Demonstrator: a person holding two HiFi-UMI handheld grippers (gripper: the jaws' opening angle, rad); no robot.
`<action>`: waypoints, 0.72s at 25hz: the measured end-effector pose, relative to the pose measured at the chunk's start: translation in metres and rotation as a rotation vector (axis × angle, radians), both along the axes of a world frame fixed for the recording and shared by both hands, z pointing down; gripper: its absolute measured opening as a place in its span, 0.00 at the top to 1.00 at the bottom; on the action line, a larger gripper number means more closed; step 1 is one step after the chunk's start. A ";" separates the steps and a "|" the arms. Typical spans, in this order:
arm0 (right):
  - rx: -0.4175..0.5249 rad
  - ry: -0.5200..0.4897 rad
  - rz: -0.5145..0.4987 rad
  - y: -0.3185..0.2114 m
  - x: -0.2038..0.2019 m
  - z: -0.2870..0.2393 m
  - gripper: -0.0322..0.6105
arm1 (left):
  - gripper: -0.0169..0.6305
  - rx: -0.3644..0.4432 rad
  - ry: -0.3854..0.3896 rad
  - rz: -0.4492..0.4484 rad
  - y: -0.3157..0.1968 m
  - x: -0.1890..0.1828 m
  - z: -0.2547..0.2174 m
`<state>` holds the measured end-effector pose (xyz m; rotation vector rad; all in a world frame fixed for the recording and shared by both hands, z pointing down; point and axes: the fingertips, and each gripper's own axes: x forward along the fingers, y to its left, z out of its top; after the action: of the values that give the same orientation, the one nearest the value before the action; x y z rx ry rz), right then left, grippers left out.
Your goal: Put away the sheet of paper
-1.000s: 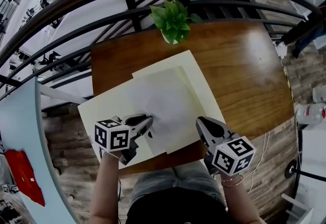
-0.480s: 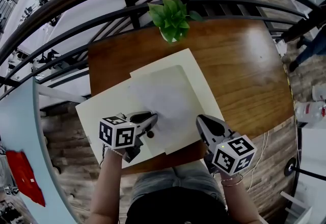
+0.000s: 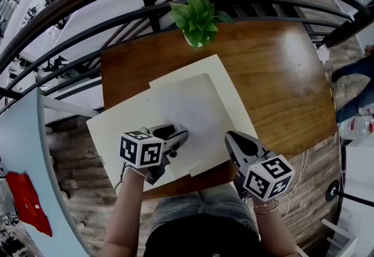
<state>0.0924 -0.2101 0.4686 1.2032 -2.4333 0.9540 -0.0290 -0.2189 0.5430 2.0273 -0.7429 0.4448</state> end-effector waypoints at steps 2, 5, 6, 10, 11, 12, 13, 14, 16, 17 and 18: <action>0.000 0.000 0.000 0.001 0.000 0.000 0.91 | 0.70 -0.003 -0.013 0.006 0.001 0.003 0.002; 0.001 0.000 0.000 0.000 0.000 0.000 0.91 | 0.68 -0.014 -0.030 0.011 0.001 0.006 0.007; 0.001 0.000 0.001 0.000 0.000 0.000 0.91 | 0.67 -0.015 -0.041 0.013 0.001 0.007 0.009; -0.001 0.001 0.005 0.001 0.001 0.002 0.91 | 0.64 -0.014 -0.081 0.020 0.003 0.009 0.016; -0.002 0.001 0.005 0.001 0.001 0.002 0.91 | 0.64 -0.013 -0.086 0.020 0.002 0.010 0.016; -0.002 0.001 0.006 0.002 0.002 0.002 0.91 | 0.63 -0.010 -0.089 0.019 0.002 0.010 0.016; -0.002 0.001 0.006 0.002 0.002 0.002 0.91 | 0.63 -0.008 -0.091 0.020 0.001 0.011 0.016; -0.003 0.000 0.006 0.002 0.002 0.002 0.91 | 0.63 -0.006 -0.092 0.020 0.001 0.011 0.016; -0.003 -0.001 0.007 0.003 0.002 0.001 0.91 | 0.62 -0.004 -0.099 0.023 0.000 0.011 0.016; -0.002 -0.002 0.007 0.003 0.001 0.001 0.91 | 0.62 -0.003 -0.106 0.024 0.000 0.011 0.016; -0.002 -0.002 0.007 0.003 0.001 0.001 0.91 | 0.62 -0.002 -0.116 0.025 0.000 0.010 0.017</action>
<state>0.0938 -0.2073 0.4697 1.2119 -2.4308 0.9597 -0.0195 -0.2184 0.5602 2.0238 -0.7878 0.5811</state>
